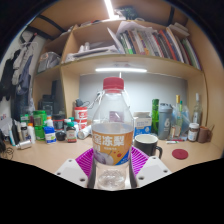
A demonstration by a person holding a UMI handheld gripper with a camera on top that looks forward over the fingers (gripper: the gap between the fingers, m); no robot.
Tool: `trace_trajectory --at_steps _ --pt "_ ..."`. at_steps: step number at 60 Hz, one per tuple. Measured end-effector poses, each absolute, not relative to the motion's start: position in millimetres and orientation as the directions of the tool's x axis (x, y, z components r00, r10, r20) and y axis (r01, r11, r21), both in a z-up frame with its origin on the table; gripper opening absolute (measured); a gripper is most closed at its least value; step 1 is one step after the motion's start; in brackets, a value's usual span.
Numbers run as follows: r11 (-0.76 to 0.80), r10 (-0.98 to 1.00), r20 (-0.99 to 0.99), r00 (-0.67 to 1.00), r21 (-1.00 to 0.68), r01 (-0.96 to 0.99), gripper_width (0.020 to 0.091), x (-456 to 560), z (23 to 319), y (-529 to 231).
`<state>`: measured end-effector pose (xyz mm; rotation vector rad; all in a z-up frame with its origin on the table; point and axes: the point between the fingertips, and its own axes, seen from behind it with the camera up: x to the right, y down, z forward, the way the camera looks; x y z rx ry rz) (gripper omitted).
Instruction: Pour water
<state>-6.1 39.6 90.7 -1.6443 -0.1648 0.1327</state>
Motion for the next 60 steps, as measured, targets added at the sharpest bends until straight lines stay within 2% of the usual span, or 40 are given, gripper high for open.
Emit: trace_trajectory --at_steps 6,17,22,27,31,40,46,50,60 --pt "-0.114 0.219 -0.061 0.974 -0.993 -0.037 0.0462 -11.1 91.8 44.6" --pt "-0.251 0.3 -0.442 0.846 -0.892 -0.377 0.0462 -30.0 120.6 69.7" --pt "-0.373 0.284 -0.666 0.69 -0.739 -0.56 0.0461 -39.6 130.6 80.8" --pt "-0.496 0.213 -0.865 0.454 -0.496 -0.713 0.0459 -52.5 143.2 88.3" --pt "-0.554 0.154 -0.95 0.272 -0.311 -0.772 0.0459 -55.2 150.5 95.9" --pt "-0.583 0.061 -0.998 0.008 -0.042 -0.811 0.0459 -54.5 170.5 105.8" --pt "-0.613 -0.015 -0.977 -0.211 0.176 -0.771 0.0456 -56.0 190.3 103.8" --pt "-0.625 -0.049 -0.953 -0.298 0.261 -0.735 0.0458 -58.5 196.1 105.6" --pt "-0.582 -0.143 -0.894 -0.425 0.423 -0.695 0.046 -48.2 183.8 115.8"
